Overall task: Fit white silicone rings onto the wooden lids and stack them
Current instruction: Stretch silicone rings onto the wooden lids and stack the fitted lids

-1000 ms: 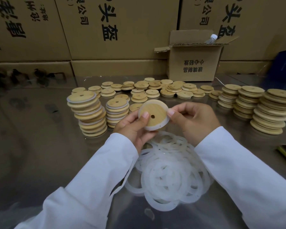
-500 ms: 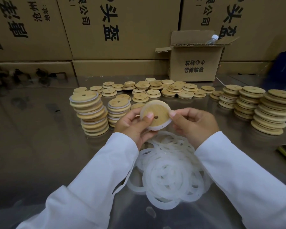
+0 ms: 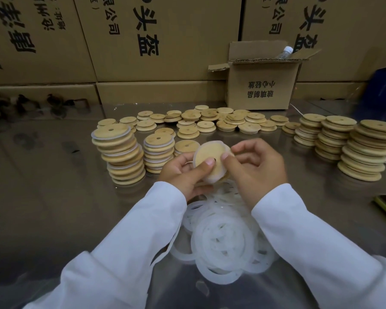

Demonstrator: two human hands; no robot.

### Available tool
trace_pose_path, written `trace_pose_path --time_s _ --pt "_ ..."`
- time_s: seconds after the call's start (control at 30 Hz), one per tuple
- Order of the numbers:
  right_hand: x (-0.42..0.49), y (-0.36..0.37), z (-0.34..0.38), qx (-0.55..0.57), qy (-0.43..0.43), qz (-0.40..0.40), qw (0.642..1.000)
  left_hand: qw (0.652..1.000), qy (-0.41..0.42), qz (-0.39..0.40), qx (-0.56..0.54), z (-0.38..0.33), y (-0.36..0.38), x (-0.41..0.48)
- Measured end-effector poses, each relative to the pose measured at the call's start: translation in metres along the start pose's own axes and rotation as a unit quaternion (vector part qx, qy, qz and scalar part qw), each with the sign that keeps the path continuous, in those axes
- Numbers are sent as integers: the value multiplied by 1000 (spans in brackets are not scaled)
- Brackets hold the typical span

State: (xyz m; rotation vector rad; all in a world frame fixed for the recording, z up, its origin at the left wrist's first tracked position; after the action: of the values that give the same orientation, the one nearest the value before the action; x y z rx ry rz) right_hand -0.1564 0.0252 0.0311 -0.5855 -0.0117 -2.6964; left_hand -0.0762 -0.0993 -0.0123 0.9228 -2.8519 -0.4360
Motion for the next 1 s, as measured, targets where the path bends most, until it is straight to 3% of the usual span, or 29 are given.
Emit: trace_pose_path --time_s 0.17,0.47,0.73,1.0 --pt "-2 5 13 -30 -58 37 997 995 30 12 98 -3 1 -2" --pt "2 -3 2 -5 3 4 1000 986 101 0 136 -21 -4 -2" --pt "2 -2 0 -6 22 3 1000 989 108 12 100 -24 -7 1" --pt "1 0 7 -4 -19 20 1000 992 104 -1 73 -20 -7 1"
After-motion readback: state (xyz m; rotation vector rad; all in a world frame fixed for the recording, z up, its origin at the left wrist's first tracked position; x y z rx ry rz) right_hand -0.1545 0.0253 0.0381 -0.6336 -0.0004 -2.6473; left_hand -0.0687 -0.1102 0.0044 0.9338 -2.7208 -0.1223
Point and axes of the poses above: each hand's wrist, its own x-axis towards the middle knuckle, its own y-axis out of the palm, z = x × y, the point moved 10 cm from there along x, towards the middle knuckle, and after that the axes turned 1 degree about x, right-handed, at the moved point
